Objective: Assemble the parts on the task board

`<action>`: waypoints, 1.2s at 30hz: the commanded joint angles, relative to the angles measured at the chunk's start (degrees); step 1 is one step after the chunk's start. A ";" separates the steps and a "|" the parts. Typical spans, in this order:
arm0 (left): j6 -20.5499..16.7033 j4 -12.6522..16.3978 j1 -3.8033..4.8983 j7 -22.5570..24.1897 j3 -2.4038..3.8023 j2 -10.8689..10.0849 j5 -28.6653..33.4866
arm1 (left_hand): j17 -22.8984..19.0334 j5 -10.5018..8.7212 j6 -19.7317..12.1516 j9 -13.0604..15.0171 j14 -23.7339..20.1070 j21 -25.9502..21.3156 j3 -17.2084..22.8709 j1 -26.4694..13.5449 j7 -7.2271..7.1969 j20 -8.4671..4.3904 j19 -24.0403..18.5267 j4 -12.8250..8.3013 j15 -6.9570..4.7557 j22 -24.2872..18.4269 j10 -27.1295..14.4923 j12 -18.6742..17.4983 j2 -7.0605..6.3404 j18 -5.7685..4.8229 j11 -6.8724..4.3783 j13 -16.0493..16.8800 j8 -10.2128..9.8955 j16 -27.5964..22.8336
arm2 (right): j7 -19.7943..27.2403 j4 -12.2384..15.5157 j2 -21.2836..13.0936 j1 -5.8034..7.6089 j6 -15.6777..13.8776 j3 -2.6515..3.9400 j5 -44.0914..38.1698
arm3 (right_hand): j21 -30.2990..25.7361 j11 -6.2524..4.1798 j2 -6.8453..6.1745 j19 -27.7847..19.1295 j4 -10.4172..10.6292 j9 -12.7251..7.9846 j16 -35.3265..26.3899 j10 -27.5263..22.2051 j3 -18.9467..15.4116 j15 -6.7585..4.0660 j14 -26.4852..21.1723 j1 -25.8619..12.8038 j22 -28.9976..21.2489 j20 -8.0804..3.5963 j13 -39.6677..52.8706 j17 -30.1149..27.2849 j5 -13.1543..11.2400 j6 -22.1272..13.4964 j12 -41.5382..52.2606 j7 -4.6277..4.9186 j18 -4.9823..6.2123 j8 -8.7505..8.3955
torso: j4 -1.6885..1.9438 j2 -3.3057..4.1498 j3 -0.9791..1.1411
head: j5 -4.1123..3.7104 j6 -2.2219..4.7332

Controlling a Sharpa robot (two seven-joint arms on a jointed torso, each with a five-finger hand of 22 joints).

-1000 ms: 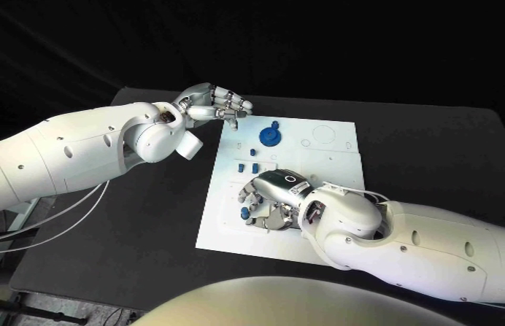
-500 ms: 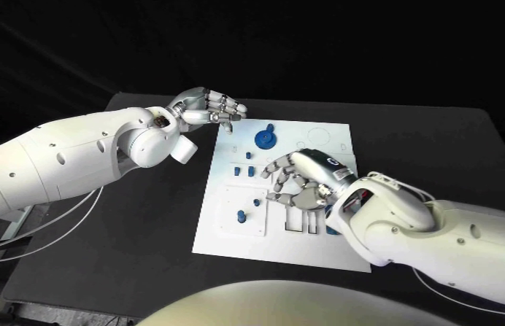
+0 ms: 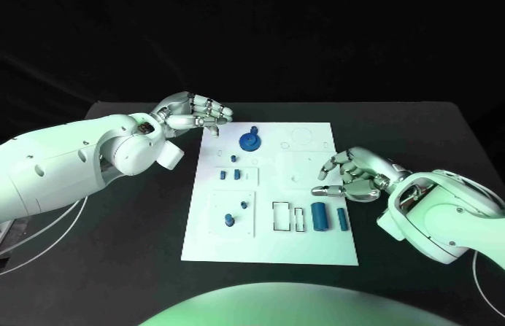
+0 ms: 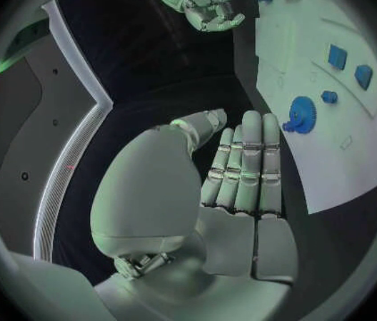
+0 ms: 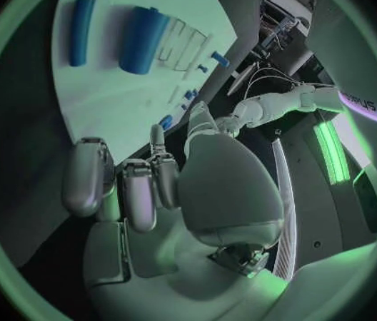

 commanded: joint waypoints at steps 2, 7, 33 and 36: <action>0.66 0.16 0.01 0.50 -0.02 0.06 0.34 | -0.07 0.03 -0.18 0.08 -0.04 -0.31 -0.17 -0.09 0.08 0.16 -0.12 -0.23 0.26 -0.07 -0.39 0.20 0.49 0.80 -0.10 0.06 -0.06 -0.33 | -4.43 0.56 -0.81 -1.25 2.51 -0.20 -1.61 | 0.84 -0.07 -0.20 0.34 0.09 0.16 0.45 1.52 -0.72 0.32 4.35 -1.10 10.01 0.29 7.13 5.38 0.35 0.14 1.69 -0.27 -0.51 0.83 | -0.55 -0.21 -0.02 | -0.31 -0.11; 0.73 0.16 -0.01 0.51 -0.08 0.01 0.34 | -0.07 0.03 -0.18 0.08 -0.04 -0.31 -0.17 -0.09 0.08 0.16 -0.12 -0.23 0.26 -0.07 -0.39 0.20 0.49 0.80 -0.10 0.06 -0.06 -0.33 | -7.68 1.09 -0.97 -2.78 2.69 -0.32 -4.81 | 2.21 -0.40 -0.74 0.77 0.16 0.26 0.78 2.18 -1.33 0.08 4.57 -2.77 10.32 0.12 8.35 6.59 0.47 1.02 2.88 -0.64 -0.73 1.78 | -0.52 -0.28 -0.06 | -0.62 -0.21; 0.92 0.38 -0.04 0.37 -0.17 -0.41 0.34 | -0.07 0.03 -0.16 0.10 -0.08 -0.34 -0.23 -0.19 0.07 0.18 -0.17 -0.25 0.28 -0.10 -0.46 0.32 0.53 0.79 -0.10 0.07 -0.03 -0.36 | -14.56 -0.24 2.72 -6.43 4.19 -0.43 -10.03 | 3.12 -1.17 -1.52 1.03 0.21 0.26 0.97 2.32 -1.48 -0.55 4.66 -7.01 10.50 -0.41 8.62 7.30 0.71 3.22 3.03 -1.56 -0.87 3.45 | -0.51 -0.12 -0.13 | -0.38 -0.34; 0.89 0.44 -0.04 0.34 -0.17 -0.51 0.34 | -0.07 0.03 -0.16 0.10 -0.08 -0.34 -0.23 -0.19 0.07 0.18 -0.17 -0.25 0.28 -0.10 -0.46 0.32 0.53 0.79 -0.10 0.07 -0.03 -0.36 | -14.74 -0.64 3.14 -6.73 4.46 -0.43 -10.52 | 3.08 -1.23 -1.39 1.02 0.16 0.26 0.98 2.30 -1.30 -0.61 4.67 -6.88 10.49 -0.46 8.59 7.33 0.74 3.37 3.00 -1.63 -0.86 3.58 | -0.52 -0.10 -0.12 | -0.34 -0.43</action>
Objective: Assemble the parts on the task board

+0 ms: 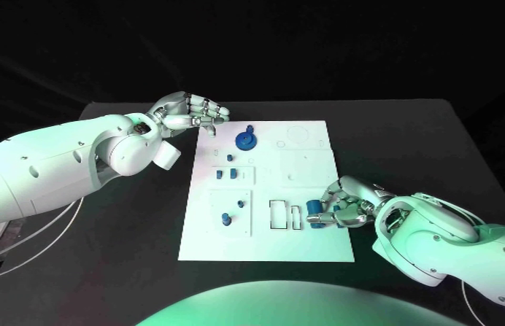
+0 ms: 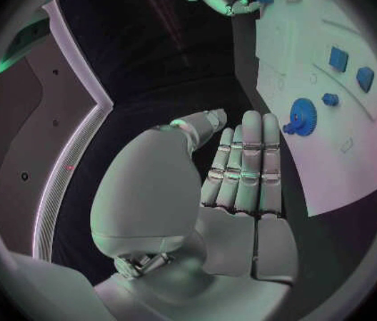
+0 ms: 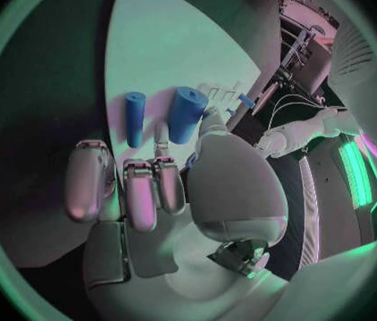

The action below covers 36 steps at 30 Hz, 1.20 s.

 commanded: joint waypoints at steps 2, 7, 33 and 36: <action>0.82 0.26 0.02 0.33 0.03 -0.09 0.34 | -0.07 0.03 -0.16 0.06 -0.08 -0.34 -0.23 -0.19 0.07 0.18 -0.17 -0.26 0.28 -0.05 -0.47 0.32 0.53 0.78 -0.09 0.07 -0.03 -0.36 | -1.60 -0.60 0.56 -0.62 1.93 -0.22 -2.09 | 0.17 -0.54 0.28 0.62 -0.19 -0.43 0.36 2.28 0.27 -0.48 4.46 0.41 10.47 -0.55 8.63 7.38 0.28 0.56 0.11 -0.23 -0.88 -0.24 | -0.02 0.02 -0.02 | 0.09 -0.14; 0.83 0.33 0.02 0.30 0.03 -0.16 0.34 | -0.07 0.03 -0.16 0.07 -0.10 -0.38 -0.29 -0.30 0.07 0.20 -0.20 -0.24 0.30 -0.08 -0.54 0.40 0.56 0.78 -0.08 0.08 0.00 -0.37 | -1.95 -1.05 0.93 -0.82 1.95 -0.21 -2.47 | 0.30 -0.80 3.23 0.61 -0.70 -0.86 0.36 2.36 2.98 -0.75 4.47 6.88 10.49 -0.85 8.76 7.48 -0.10 0.80 0.10 -0.46 -0.91 0.08 | -0.04 -0.06 -0.07 | 0.14 -0.23; 0.95 0.20 0.02 0.15 0.03 0.04 0.34 | -0.07 0.04 -0.15 0.08 -0.14 -0.41 -0.31 -0.33 0.07 0.21 -0.23 -0.26 0.31 -0.11 -0.60 0.45 0.57 0.78 -0.08 0.08 0.02 -0.39 | 1.12 2.83 -0.06 0.78 -8.32 -0.03 4.76 | 3.10 -2.05 4.23 1.36 -0.41 -4.02 0.56 3.36 19.88 -1.78 4.68 8.14 11.11 -1.78 10.01 8.59 -0.02 5.02 0.93 -1.83 -1.37 -1.28 | -0.04 -0.14 -0.11 | -0.20 -0.04; 1.02 0.19 0.02 0.18 0.03 0.10 0.34 | -0.07 0.04 -0.15 0.08 -0.14 -0.41 -0.31 -0.33 0.07 0.21 -0.23 -0.26 0.31 -0.11 -0.60 0.45 0.57 0.78 -0.08 0.08 0.02 -0.39 | 1.63 3.22 0.21 1.08 -8.22 -0.01 5.74 | 3.25 -2.12 4.19 1.40 -0.44 -4.02 0.57 3.50 20.48 -1.83 4.69 7.85 11.14 -1.82 10.23 8.64 -0.03 5.23 1.15 -1.93 -1.39 -1.22 | -0.02 -0.12 -0.09 | -0.13 -0.02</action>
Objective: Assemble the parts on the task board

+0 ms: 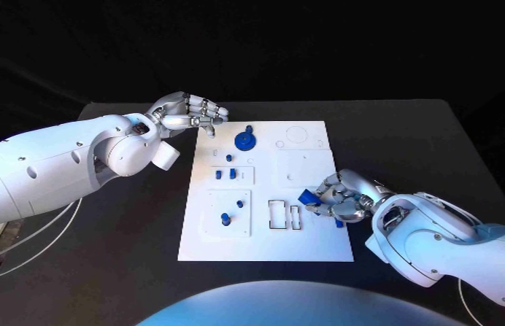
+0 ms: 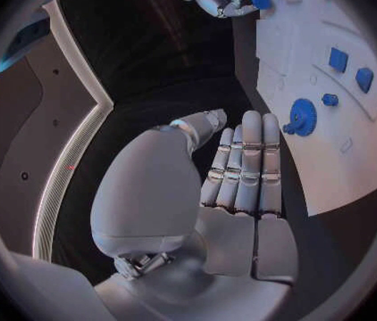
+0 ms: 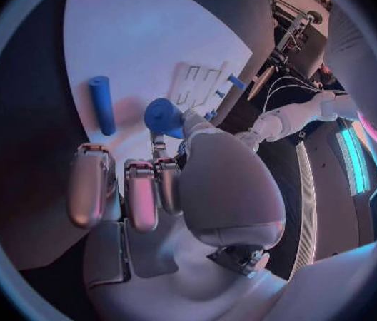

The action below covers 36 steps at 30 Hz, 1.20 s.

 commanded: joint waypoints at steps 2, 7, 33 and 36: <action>0.99 0.08 0.02 0.29 0.03 0.19 0.34 | -0.07 0.04 -0.15 0.05 -0.14 -0.19 -0.14 -0.10 0.07 0.21 -0.23 -0.10 0.31 -0.06 -0.39 0.27 0.34 0.77 0.13 0.07 0.02 -0.39 | 1.59 0.45 0.63 0.22 -1.16 0.00 3.01 | 0.37 -0.52 -0.18 1.21 -0.49 23.24 0.36 3.58 1.47 -0.45 4.91 -1.08 11.16 -0.40 10.34 8.68 0.09 2.94 0.57 -2.17 -0.50 0.46 | 0.06 0.08 0.07 | 0.07 -0.02; 1.14 0.08 0.02 0.19 0.03 0.24 0.34 | -0.07 0.04 -0.15 0.05 -0.14 -0.19 -0.14 -0.10 0.07 0.21 -0.23 -0.10 0.31 -0.06 -0.39 0.27 0.34 0.77 0.13 0.07 0.02 -0.39 | 1.63 0.10 2.10 0.22 0.71 0.00 4.27 | 0.31 -0.50 -0.86 1.18 -0.43 23.19 0.33 3.61 2.12 -0.46 4.90 -2.76 11.14 -0.44 10.38 8.60 0.00 3.12 0.55 -2.13 -0.49 0.45 | 0.03 0.09 -0.01 | 0.07 -0.16; 1.22 0.15 0.02 -0.05 0.03 0.35 0.34 | -0.06 0.07 -0.15 0.08 -0.21 -0.26 -0.19 -0.21 0.06 0.24 -0.30 -0.12 0.33 -0.12 -0.61 0.39 0.43 0.77 0.14 0.07 0.06 -0.42 | -1.33 -1.61 7.09 -0.53 5.41 0.00 2.71 | 0.70 -1.01 -1.76 1.21 -0.38 23.98 0.41 4.01 -3.21 -0.86 4.98 -12.94 11.19 -0.77 10.94 9.09 -0.46 4.93 0.87 -2.76 -0.54 2.14 | -0.02 0.08 0.03 | 0.52 -0.38; 1.25 0.16 0.02 -0.10 0.03 0.35 0.34 | -0.06 0.07 -0.15 0.08 -0.21 -0.26 -0.19 -0.21 0.06 0.24 -0.30 -0.12 0.33 -0.12 -0.61 0.39 0.43 0.77 0.14 0.07 0.06 -0.42 | -1.56 -1.86 7.30 -0.53 5.44 0.00 2.23 | 0.73 -1.05 -1.72 1.22 -0.38 24.03 0.39 4.05 -3.61 -0.90 4.97 -13.29 11.20 -0.80 11.01 9.04 -0.46 4.96 0.93 -2.80 -0.54 2.23 | -0.03 0.09 0.03 | 0.50 -0.39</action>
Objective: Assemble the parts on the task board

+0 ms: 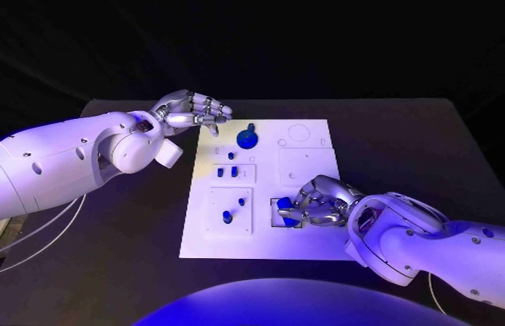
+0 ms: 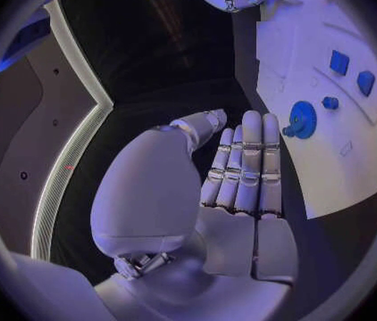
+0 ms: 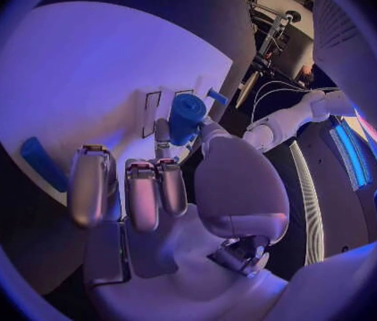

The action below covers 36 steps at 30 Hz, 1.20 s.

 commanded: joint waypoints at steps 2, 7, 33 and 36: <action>0.96 0.15 0.02 0.12 0.03 0.10 0.34 | -0.06 0.07 -0.15 0.09 -0.21 -0.26 -0.19 -0.21 0.06 0.24 -0.30 -0.13 0.33 -0.07 -0.39 0.40 0.43 0.77 -0.08 0.07 0.06 -0.19 | -1.21 -0.41 0.41 -0.07 1.31 -0.01 -1.98 | 0.34 -0.39 0.09 1.24 0.02 0.00 0.19 3.96 -0.74 -0.50 4.99 -0.81 11.18 -0.44 11.05 9.09 -0.38 1.27 0.42 -1.38 -0.56 0.45 | -0.05 -0.01 -0.01 | -0.03 0.03; 0.99 0.19 0.02 0.08 0.03 0.09 0.34 | -0.06 0.08 -0.17 0.09 -0.22 -0.27 -0.18 -0.22 0.06 0.24 -0.30 -0.13 0.34 -0.08 -0.43 0.43 0.47 0.78 -0.08 0.07 0.06 -0.19 | -1.49 -0.97 1.08 -0.07 0.38 -0.01 -2.63 | 0.25 -0.42 0.27 1.21 0.02 0.05 0.20 3.96 -0.93 -0.52 5.00 -0.99 11.15 -0.46 11.06 9.13 -0.36 1.36 0.41 -1.43 -0.54 0.55 | 0.03 0.02 0.00 | -0.11 0.08; 0.97 0.25 0.03 -0.14 0.03 -0.04 0.34 | -0.06 0.08 -0.17 0.09 -0.22 -0.27 -0.18 -0.22 0.06 0.24 -0.30 -0.13 0.34 -0.08 -0.43 0.43 0.47 0.78 -0.08 0.07 0.06 -0.19 | -0.71 -1.53 1.86 -0.07 0.62 0.00 -3.18 | 0.35 -0.60 0.07 1.20 0.12 0.66 0.21 4.07 -9.06 -0.69 5.03 -3.81 11.16 -0.63 11.28 9.30 -0.01 1.18 0.42 -1.61 -0.56 1.69 | -0.04 -0.08 -0.02 | 0.16 -0.26; 0.91 0.23 0.03 -0.09 0.03 -0.04 0.34 | -0.05 0.11 -0.24 0.09 -0.24 -0.30 -0.17 -0.25 0.08 0.25 -0.31 -0.15 0.34 -0.11 -0.53 0.52 0.55 0.78 -0.06 0.07 0.05 -0.19 | 0.19 -1.25 1.21 -0.06 -0.26 0.00 -3.26 | 0.16 -0.60 0.52 1.13 0.03 0.68 0.18 4.05 -9.54 -0.68 5.01 -3.16 11.11 -0.63 11.26 9.19 0.03 1.07 0.36 -1.60 -0.52 1.74 | -0.04 -0.07 -0.01 | 0.16 -0.14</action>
